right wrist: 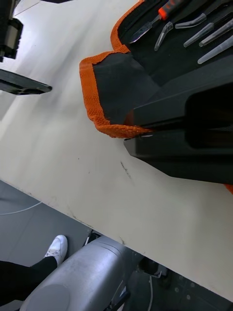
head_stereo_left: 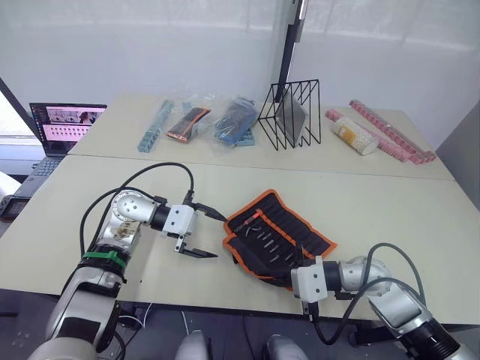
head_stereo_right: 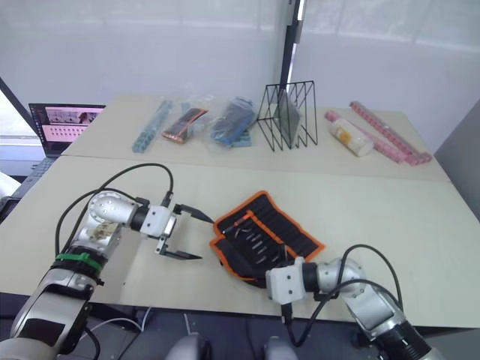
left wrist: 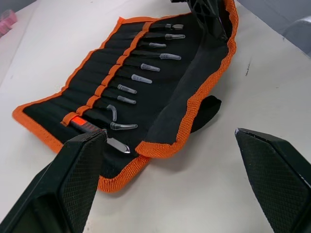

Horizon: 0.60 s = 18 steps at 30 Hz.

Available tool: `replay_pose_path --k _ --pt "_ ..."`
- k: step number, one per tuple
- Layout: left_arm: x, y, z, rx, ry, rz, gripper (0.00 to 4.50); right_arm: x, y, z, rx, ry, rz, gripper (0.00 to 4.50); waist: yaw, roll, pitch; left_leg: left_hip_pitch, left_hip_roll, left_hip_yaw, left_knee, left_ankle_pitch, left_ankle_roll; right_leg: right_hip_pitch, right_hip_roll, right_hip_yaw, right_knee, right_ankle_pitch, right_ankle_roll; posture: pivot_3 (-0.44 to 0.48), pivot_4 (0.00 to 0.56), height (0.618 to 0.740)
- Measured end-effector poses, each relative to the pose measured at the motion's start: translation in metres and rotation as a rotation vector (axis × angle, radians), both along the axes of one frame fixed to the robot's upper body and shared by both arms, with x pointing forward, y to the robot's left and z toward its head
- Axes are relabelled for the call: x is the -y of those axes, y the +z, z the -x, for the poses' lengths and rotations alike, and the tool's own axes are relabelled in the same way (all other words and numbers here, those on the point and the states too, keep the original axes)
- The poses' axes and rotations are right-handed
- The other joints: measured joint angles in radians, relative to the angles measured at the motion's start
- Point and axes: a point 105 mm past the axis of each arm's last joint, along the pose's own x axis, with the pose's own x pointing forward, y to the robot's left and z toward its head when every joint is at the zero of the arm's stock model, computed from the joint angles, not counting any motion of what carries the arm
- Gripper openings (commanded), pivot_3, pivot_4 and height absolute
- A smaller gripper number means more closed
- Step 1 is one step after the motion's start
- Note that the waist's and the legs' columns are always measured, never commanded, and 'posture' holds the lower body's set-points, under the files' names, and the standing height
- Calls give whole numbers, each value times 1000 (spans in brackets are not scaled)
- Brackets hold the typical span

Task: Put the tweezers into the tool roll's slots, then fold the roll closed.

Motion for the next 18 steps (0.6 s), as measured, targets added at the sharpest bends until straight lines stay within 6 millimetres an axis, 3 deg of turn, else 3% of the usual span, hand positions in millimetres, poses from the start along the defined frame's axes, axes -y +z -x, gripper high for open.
replay_pose_path --k 1,4,15,18 --pt "3 -2 -2 1 -11 -4 4500 1 -1 1 -2 -7 -2 30 1 0 0 0 0 0 0 0 0 0 0 0 0 0 0 0 150 687" --pt "10 -3 -7 17 -34 -9 3642 2 0 1 8 -17 -3 0 4 0 0 0 0 0 1 0 0 0 0 0 0 0 0 0 150 687" --pt "23 -5 -11 9 -69 -8 48 2 -1 4 12 -28 2 0 6 0 0 -1 0 -1 5 -1 1 2 0 0 1 0 0 0 150 687" --pt "21 -6 -9 0 -75 -12 48 1 0 4 14 -30 -1 0 6 0 0 -1 0 -1 6 -1 1 2 0 0 1 0 0 0 150 687"
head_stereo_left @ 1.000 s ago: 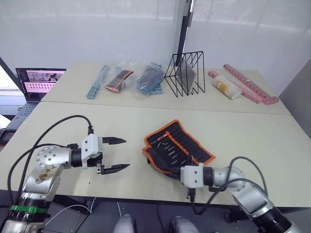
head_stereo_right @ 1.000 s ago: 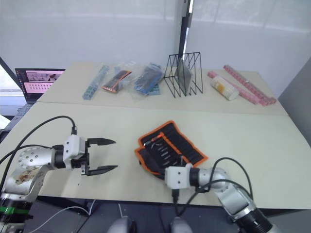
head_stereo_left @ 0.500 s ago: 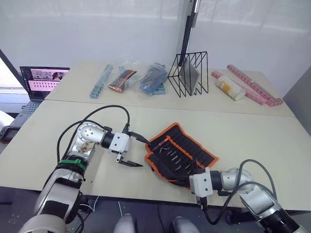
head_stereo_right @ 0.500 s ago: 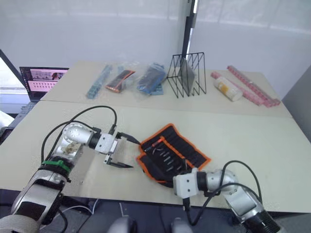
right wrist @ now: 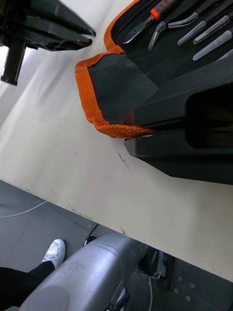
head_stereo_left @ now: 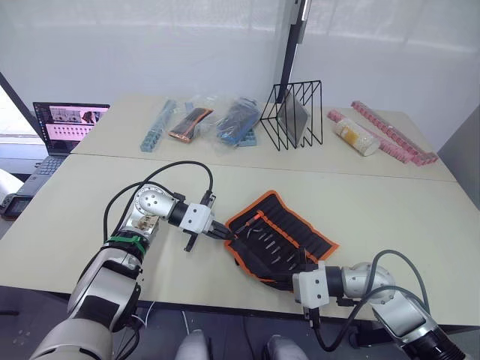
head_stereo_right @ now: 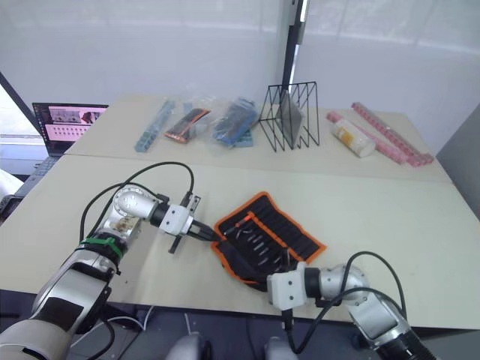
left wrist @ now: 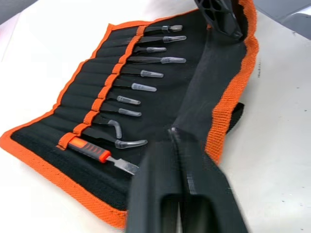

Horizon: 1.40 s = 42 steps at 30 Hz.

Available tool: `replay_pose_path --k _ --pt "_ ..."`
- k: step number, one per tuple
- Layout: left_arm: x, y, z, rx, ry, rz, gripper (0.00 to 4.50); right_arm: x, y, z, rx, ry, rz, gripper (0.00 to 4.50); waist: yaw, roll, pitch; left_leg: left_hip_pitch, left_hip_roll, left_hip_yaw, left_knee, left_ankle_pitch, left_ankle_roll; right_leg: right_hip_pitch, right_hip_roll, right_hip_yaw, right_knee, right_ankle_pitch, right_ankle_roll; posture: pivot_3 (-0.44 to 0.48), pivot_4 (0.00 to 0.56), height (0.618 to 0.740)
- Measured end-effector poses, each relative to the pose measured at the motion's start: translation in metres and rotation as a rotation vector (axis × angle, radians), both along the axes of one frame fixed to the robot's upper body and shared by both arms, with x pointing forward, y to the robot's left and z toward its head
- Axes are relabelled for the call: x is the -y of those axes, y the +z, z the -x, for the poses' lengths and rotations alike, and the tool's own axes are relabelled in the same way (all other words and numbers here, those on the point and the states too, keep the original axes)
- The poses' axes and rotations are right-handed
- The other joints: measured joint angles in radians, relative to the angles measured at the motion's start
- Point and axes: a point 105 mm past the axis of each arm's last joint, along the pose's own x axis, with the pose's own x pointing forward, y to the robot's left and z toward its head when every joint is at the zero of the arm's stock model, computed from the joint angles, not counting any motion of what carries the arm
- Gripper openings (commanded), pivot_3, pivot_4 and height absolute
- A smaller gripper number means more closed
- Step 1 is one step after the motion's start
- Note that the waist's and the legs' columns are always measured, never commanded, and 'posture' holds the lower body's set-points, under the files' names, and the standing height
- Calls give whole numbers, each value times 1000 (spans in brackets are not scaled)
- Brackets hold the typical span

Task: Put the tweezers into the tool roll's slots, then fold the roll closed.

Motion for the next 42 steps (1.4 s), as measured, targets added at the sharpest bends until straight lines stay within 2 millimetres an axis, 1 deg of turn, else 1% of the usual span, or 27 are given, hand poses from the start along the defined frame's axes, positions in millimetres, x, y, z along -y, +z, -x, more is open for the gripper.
replay_pose_path --k 3,6,8,9,11,13,16,22,25,28,33,35,36,42 --pt "-4 2 0 -9 11 7 48 0 0 0 -2 -5 0 0 0 0 0 0 0 0 0 0 0 0 0 0 0 0 0 0 150 687" --pt "-9 7 -3 -44 46 36 856 0 0 -1 -3 -7 0 0 0 0 0 0 0 0 0 0 0 0 0 0 0 0 0 0 150 687" --pt "-13 10 -4 -66 68 44 1498 0 0 -1 -2 -7 0 0 1 0 0 0 0 0 0 0 0 0 0 0 0 0 0 0 150 687" --pt "-16 12 -4 -65 72 42 1920 0 0 -1 -1 -8 1 0 0 0 0 0 0 0 0 0 0 0 0 0 0 0 0 0 150 687" --pt "-19 13 -4 -60 76 34 2530 0 0 -1 2 -8 4 0 1 0 0 0 0 0 0 0 0 0 0 0 0 0 0 0 150 687" --pt "-19 11 -2 -60 59 7 3181 -1 1 -3 8 -8 6 0 1 0 0 0 0 0 0 0 0 0 0 0 0 0 0 0 150 687" --pt "-14 6 2 -50 25 -11 3181 -1 0 -4 10 -12 13 0 3 0 0 0 0 0 1 0 0 0 0 0 0 0 0 0 150 687" --pt "-1 -7 0 -65 10 -9 3181 -2 0 -5 0 -22 7 0 3 0 0 0 0 0 1 0 0 0 0 0 0 0 0 0 150 687" --pt "3 -9 -1 -61 5 -10 3181 -2 -1 -5 -3 -29 13 0 2 0 0 0 0 0 1 0 0 0 0 0 0 0 0 0 150 687" --pt "3 -9 -3 -49 6 -22 2394 -2 -2 -6 -1 -32 17 0 2 0 0 0 0 0 1 0 0 0 0 0 0 0 0 0 150 687" --pt "1 -12 -4 -44 6 -43 681 -2 -2 -5 1 -33 18 0 2 0 0 0 0 0 1 0 0 0 0 0 0 0 0 0 150 687" --pt "0 -13 -3 -33 1 -51 141 -2 -2 -4 1 -33 18 0 2 0 0 0 0 0 1 0 0 0 0 0 0 0 0 0 150 687" --pt "-1 -13 -3 -29 -2 -55 58 -3 -2 -4 1 -33 17 0 2 0 0 0 0 0 1 0 0 0 0 0 0 0 0 0 150 687" --pt "-6 -16 0 -12 -12 -72 58 -3 -1 -4 8 -33 16 0 0 0 0 0 0 -1 1 0 0 0 0 0 0 0 0 0 150 687"
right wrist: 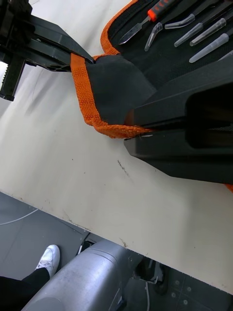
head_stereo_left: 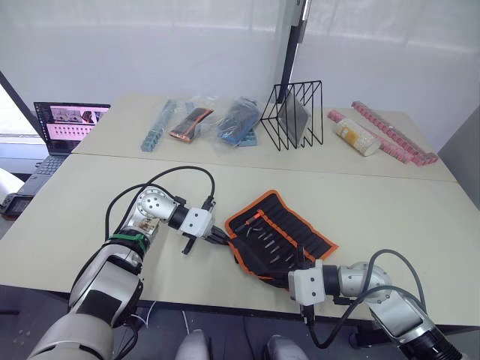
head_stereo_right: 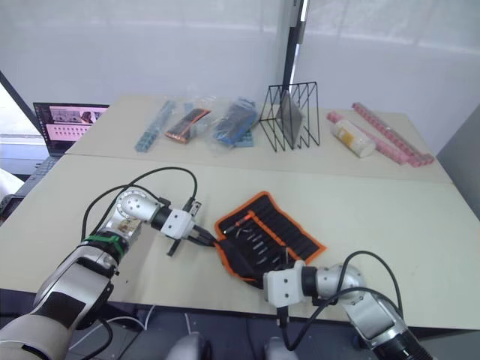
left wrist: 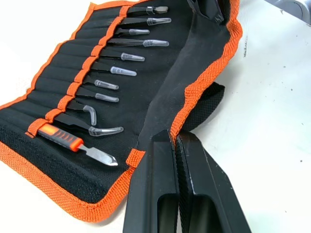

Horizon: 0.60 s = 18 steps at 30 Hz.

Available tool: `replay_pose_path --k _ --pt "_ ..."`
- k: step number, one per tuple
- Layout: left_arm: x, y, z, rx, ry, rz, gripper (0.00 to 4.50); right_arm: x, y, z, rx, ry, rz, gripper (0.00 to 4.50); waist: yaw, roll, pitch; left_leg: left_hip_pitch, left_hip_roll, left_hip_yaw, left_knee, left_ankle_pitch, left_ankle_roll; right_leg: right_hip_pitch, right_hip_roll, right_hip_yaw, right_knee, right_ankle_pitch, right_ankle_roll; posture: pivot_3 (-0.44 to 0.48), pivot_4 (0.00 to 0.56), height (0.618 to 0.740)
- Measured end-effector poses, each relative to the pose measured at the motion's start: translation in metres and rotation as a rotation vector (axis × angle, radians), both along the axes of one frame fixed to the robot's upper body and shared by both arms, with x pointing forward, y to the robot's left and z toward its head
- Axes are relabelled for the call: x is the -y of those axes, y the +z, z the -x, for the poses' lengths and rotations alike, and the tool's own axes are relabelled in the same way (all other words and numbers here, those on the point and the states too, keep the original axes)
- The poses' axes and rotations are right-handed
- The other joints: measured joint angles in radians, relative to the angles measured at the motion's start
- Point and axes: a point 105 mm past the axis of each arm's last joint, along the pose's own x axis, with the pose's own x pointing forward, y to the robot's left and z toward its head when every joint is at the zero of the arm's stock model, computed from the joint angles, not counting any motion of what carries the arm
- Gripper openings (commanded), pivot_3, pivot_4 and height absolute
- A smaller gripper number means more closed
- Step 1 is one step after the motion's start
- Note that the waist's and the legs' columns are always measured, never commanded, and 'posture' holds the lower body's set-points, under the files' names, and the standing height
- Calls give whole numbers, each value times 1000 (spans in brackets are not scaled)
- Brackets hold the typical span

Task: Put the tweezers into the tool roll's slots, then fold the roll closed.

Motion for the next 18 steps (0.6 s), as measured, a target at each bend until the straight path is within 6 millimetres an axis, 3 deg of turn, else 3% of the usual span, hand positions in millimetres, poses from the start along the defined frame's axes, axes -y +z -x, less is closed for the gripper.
replay_pose_path --k 4,10,18 --pt "-11 -7 8 4 -3 -24 58 2 0 -5 8 -13 11 0 -2 0 0 0 0 0 0 0 0 0 0 0 1 0 0 0 150 687" --pt "-26 1 21 13 29 6 58 9 18 -36 93 -52 24 0 -8 1 1 1 1 0 0 0 0 0 0 0 3 0 0 0 150 687" --pt "-33 0 71 -179 179 7 58 3 14 -41 91 -16 23 0 -16 2 2 3 0 -1 0 -1 0 -2 0 0 12 0 0 0 150 687"
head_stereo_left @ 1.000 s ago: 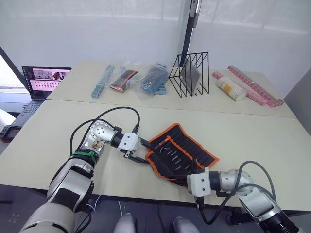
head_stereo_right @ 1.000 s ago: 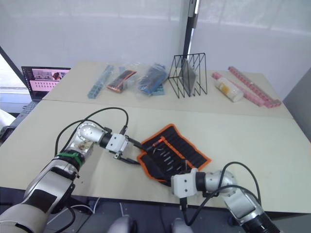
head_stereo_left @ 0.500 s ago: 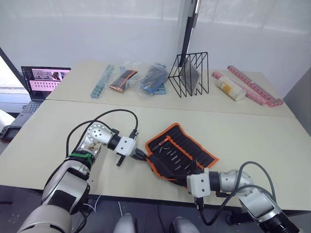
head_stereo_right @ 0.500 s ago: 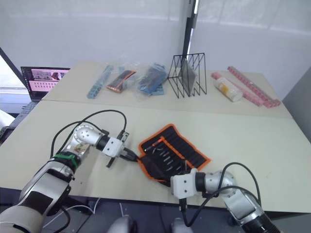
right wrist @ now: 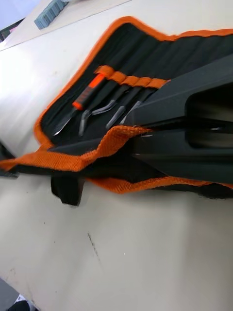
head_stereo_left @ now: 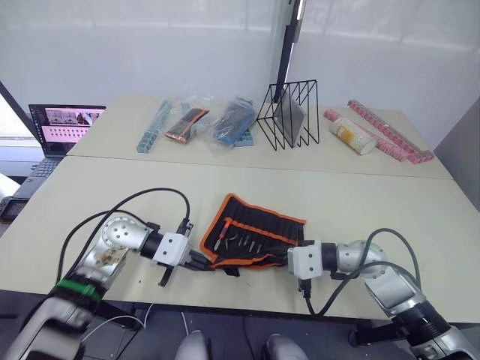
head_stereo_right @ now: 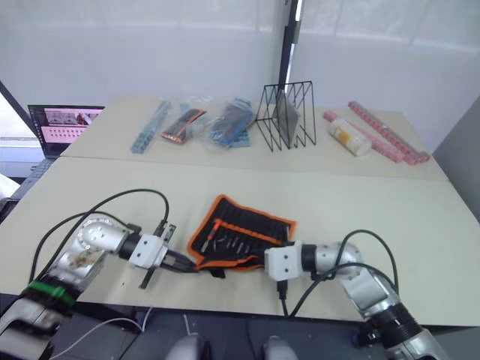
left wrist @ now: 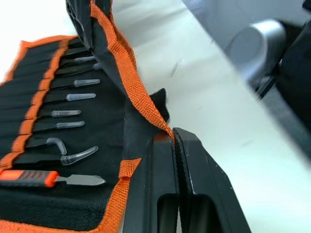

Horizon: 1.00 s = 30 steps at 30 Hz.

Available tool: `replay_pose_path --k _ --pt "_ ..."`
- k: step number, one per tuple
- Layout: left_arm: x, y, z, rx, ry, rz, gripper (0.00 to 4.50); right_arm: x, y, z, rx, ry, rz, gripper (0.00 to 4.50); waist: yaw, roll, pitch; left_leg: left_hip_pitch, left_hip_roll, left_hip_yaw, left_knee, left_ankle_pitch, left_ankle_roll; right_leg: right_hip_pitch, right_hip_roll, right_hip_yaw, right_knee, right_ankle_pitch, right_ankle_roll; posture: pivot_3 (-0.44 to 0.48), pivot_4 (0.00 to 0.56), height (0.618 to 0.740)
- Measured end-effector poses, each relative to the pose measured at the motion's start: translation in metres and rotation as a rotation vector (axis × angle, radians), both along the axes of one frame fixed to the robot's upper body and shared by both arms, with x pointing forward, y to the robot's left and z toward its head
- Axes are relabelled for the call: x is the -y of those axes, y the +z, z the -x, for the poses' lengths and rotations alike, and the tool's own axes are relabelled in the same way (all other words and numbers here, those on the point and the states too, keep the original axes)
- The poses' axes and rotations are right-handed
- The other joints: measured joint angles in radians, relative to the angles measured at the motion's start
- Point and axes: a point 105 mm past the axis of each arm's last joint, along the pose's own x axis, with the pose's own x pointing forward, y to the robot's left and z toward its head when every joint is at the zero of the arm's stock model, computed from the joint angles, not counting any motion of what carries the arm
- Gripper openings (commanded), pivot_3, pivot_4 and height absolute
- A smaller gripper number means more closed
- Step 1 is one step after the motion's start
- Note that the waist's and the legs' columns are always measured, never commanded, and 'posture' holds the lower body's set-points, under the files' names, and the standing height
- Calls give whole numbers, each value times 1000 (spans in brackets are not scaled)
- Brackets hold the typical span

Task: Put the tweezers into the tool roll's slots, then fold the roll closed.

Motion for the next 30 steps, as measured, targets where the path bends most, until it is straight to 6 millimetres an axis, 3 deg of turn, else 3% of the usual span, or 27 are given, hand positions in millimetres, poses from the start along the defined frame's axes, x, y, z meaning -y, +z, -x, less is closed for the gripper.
replay_pose_path --k 5,14,23,30 --pt "6 8 9 -138 168 27 58 3 -1 -6 1 -4 12 0 0 0 1 1 0 0 1 0 0 1 0 0 0 0 0 0 150 687" --pt "-2 -4 -33 -180 327 17 58 6 -4 -10 -84 -38 19 0 6 0 1 1 0 1 2 1 -1 0 0 0 0 0 0 0 150 687" --pt "8 -12 -51 -155 305 5 58 12 -13 -13 -217 -126 23 0 12 0 1 0 -1 1 2 1 -1 0 0 1 0 0 0 0 150 687" --pt "12 -11 -53 -140 297 -7 0 22 -9 -13 -278 -205 -4 2204 16 0 1 0 -1 1 2 1 -1 0 0 1 0 0 0 0 150 687"
